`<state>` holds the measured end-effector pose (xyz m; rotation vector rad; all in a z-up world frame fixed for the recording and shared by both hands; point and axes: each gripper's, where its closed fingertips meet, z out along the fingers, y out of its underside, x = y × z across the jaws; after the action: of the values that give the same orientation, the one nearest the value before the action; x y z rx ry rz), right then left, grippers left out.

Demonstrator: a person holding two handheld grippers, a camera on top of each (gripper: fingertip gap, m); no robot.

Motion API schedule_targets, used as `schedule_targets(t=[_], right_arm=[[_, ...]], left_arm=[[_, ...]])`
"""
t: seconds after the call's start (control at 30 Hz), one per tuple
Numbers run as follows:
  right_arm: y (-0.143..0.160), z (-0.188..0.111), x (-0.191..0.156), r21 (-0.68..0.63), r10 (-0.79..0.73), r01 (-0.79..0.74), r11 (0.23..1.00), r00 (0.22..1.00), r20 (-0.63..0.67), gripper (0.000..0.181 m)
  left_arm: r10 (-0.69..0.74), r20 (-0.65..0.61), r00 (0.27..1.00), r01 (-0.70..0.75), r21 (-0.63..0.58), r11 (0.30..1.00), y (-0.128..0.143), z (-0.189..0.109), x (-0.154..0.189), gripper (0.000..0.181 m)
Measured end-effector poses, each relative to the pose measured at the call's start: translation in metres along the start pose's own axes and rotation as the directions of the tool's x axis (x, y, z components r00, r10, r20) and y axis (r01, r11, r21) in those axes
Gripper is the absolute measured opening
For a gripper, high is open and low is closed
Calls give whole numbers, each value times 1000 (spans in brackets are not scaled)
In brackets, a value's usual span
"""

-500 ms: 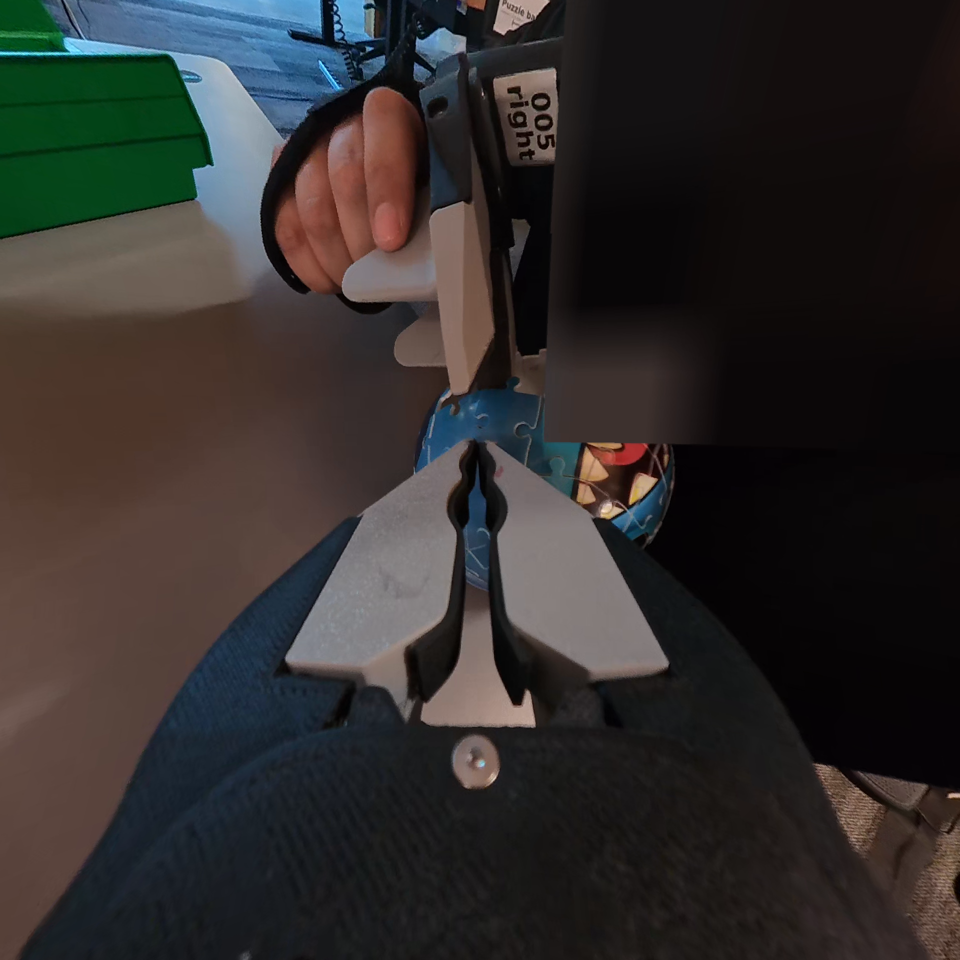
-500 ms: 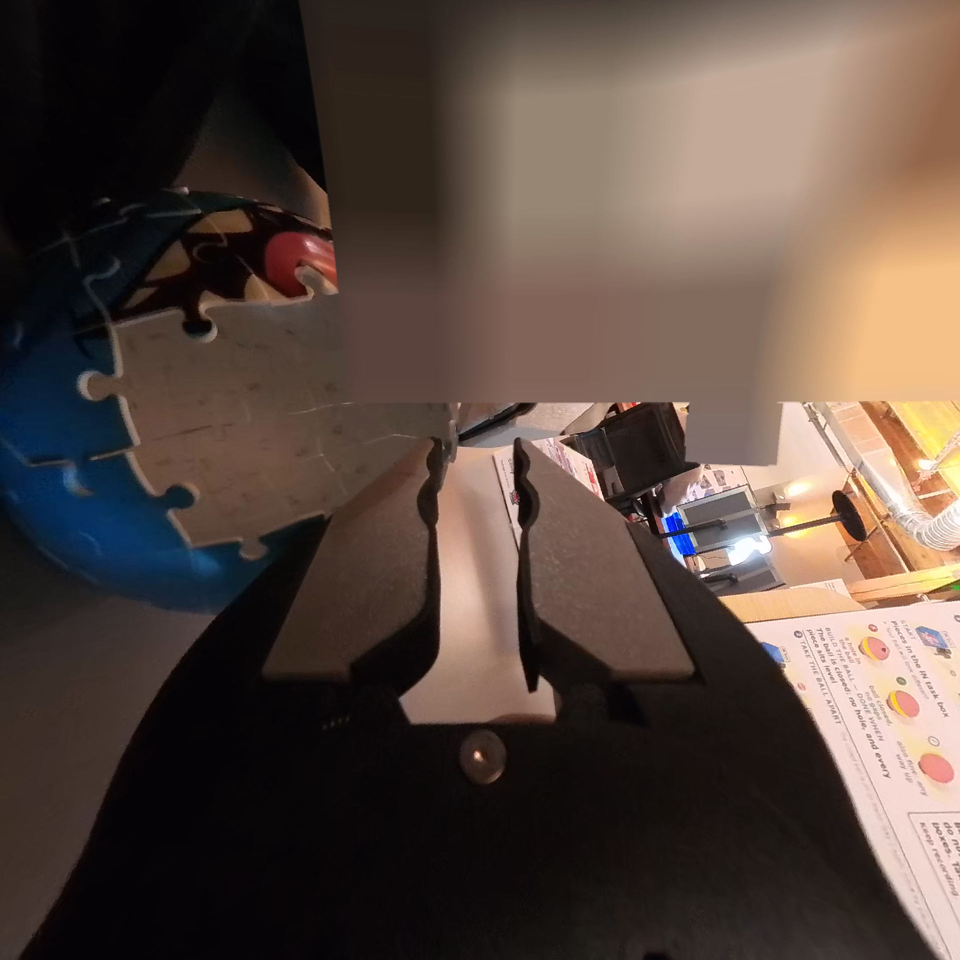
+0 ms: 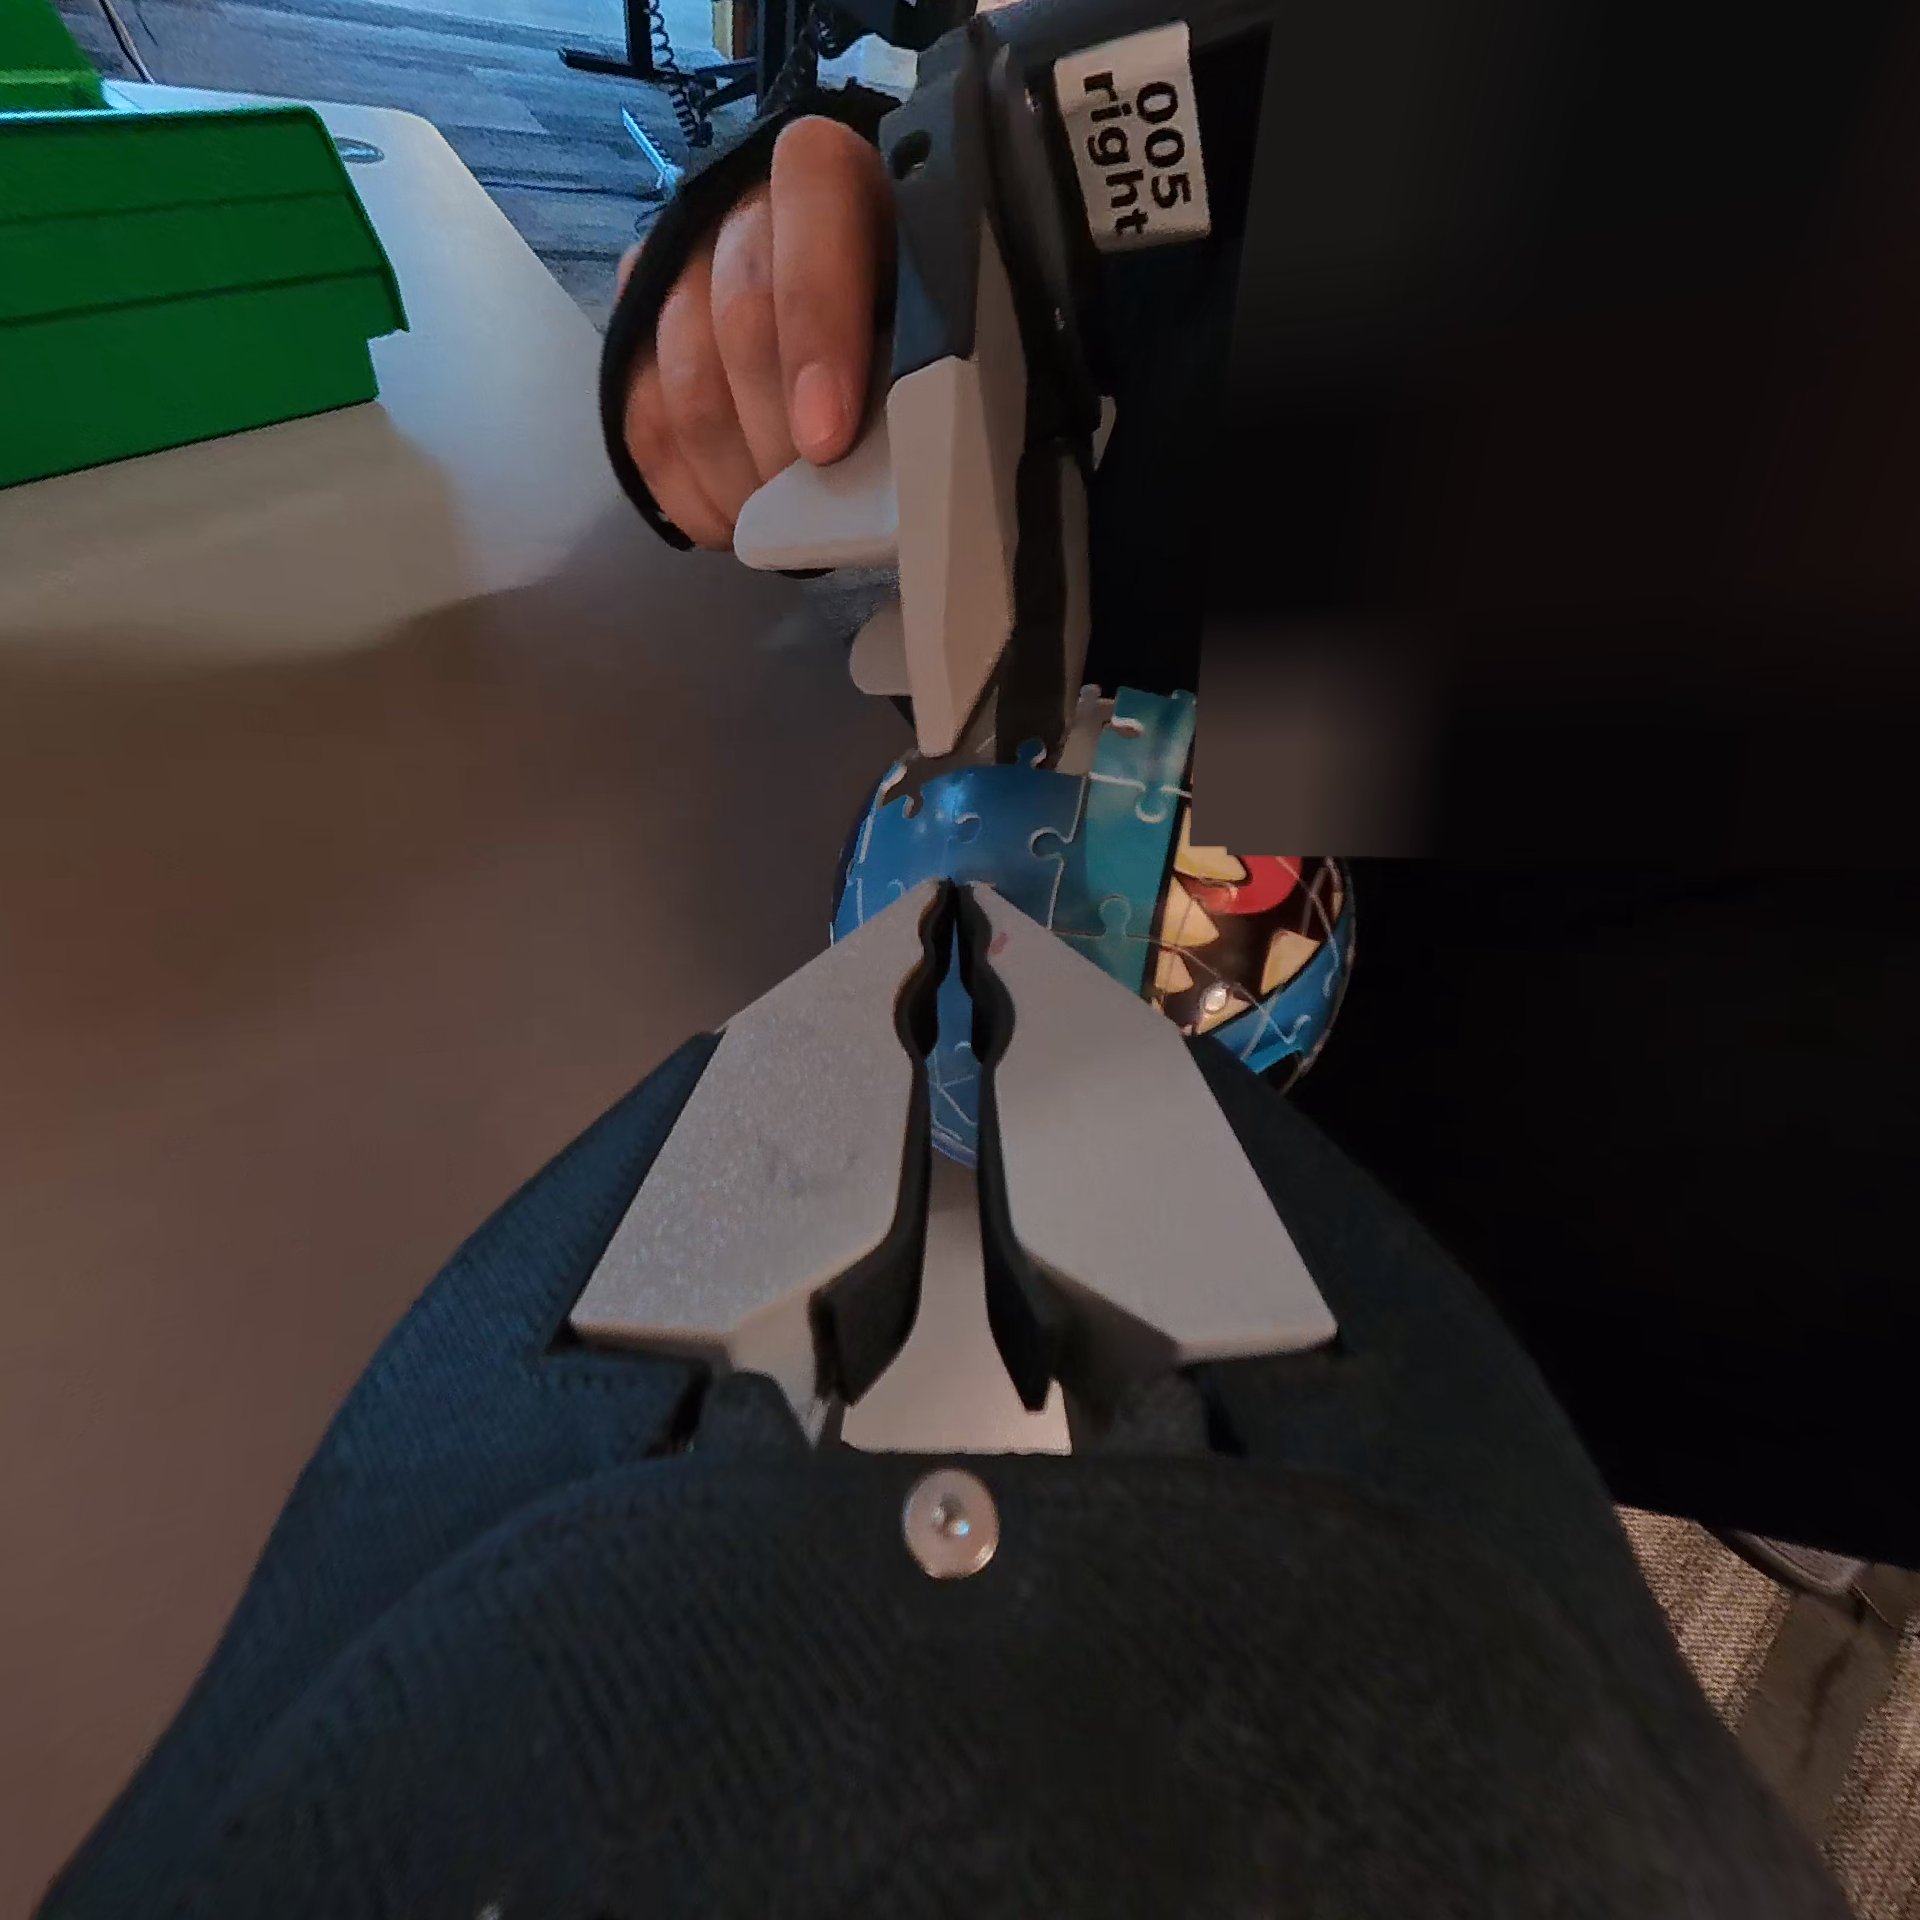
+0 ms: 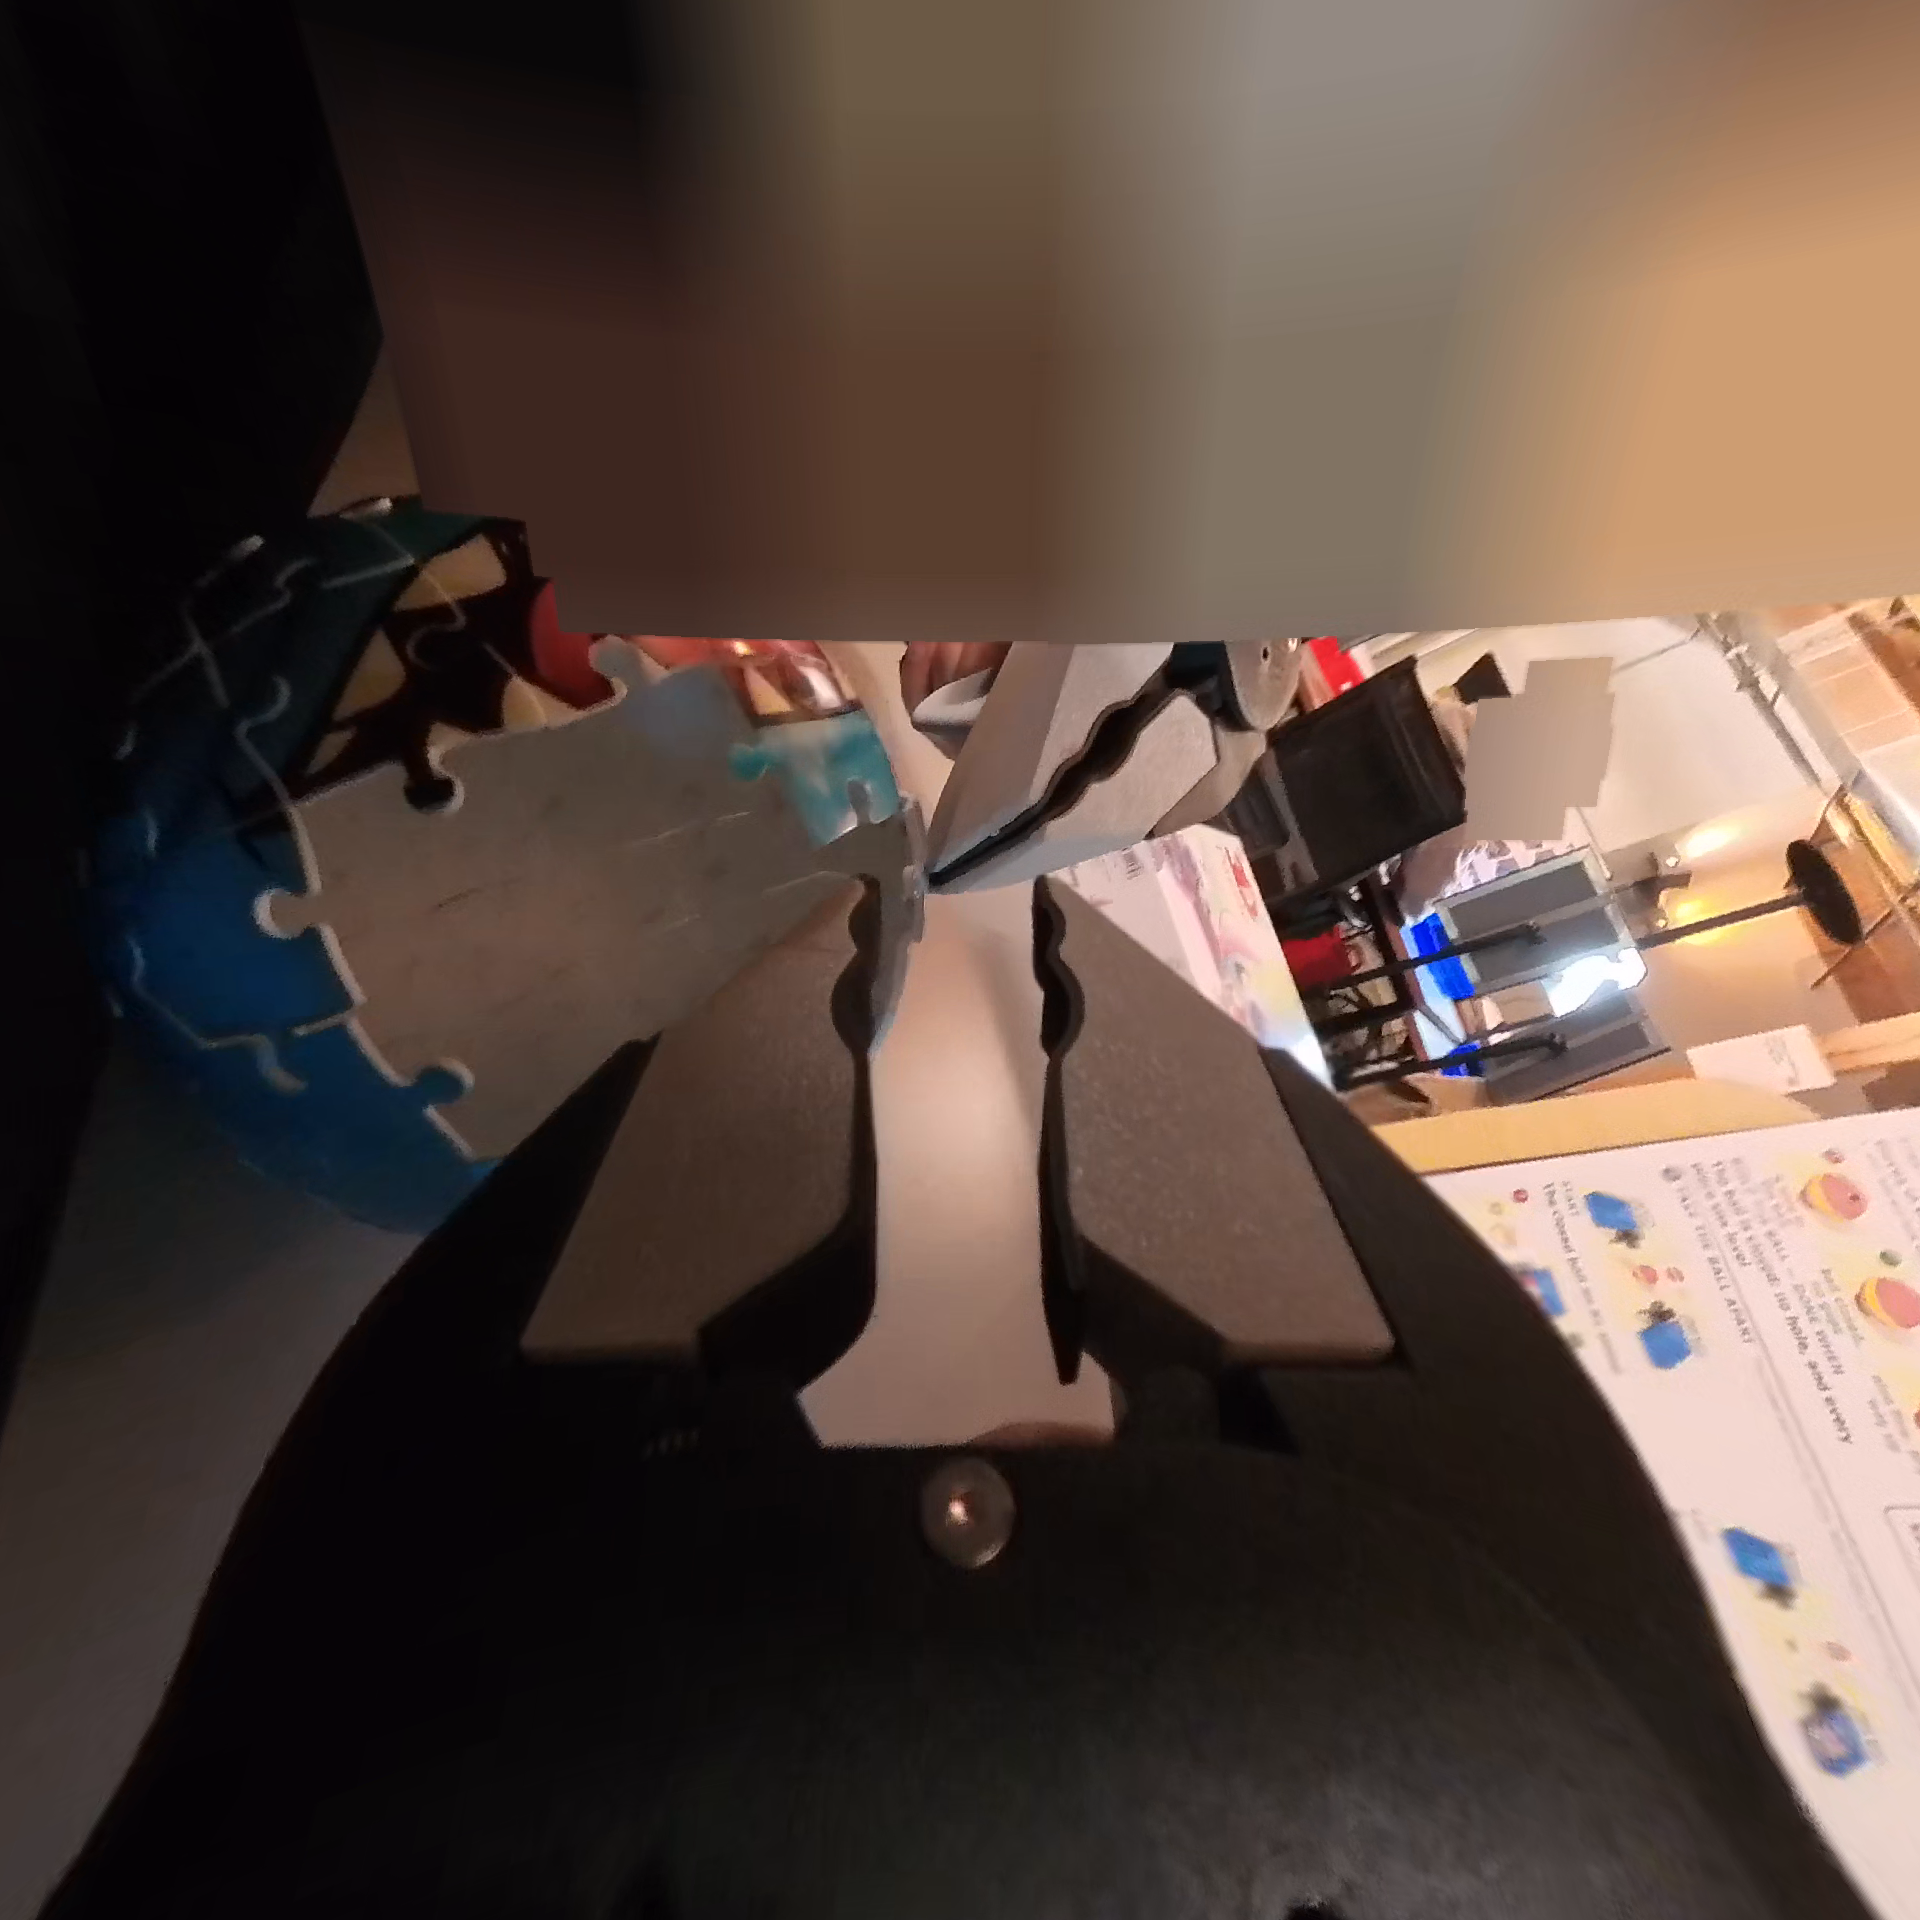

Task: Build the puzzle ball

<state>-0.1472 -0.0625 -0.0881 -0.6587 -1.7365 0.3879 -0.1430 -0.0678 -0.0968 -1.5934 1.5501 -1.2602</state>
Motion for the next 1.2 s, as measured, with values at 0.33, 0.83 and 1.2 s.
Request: schedule_targets(t=[0.33, 0.83, 1.2], right_arm=[[-2, -3, 4, -76, 143, -150, 986, 986, -89, 31], [-6, -19, 1, -159, 191, -231, 960, 953, -236, 31], [1, -18, 2, -178, 97, -151, 972, 955, -282, 29]], left_arm=[[3, -25, 1000, -3, 11, 1000, -3, 4, 2, 0], [3, -45, 999, -2, 14, 1000, -5, 6, 5, 0], [11, -62, 998, -10, 21, 1000, -11, 10, 9, 0]])
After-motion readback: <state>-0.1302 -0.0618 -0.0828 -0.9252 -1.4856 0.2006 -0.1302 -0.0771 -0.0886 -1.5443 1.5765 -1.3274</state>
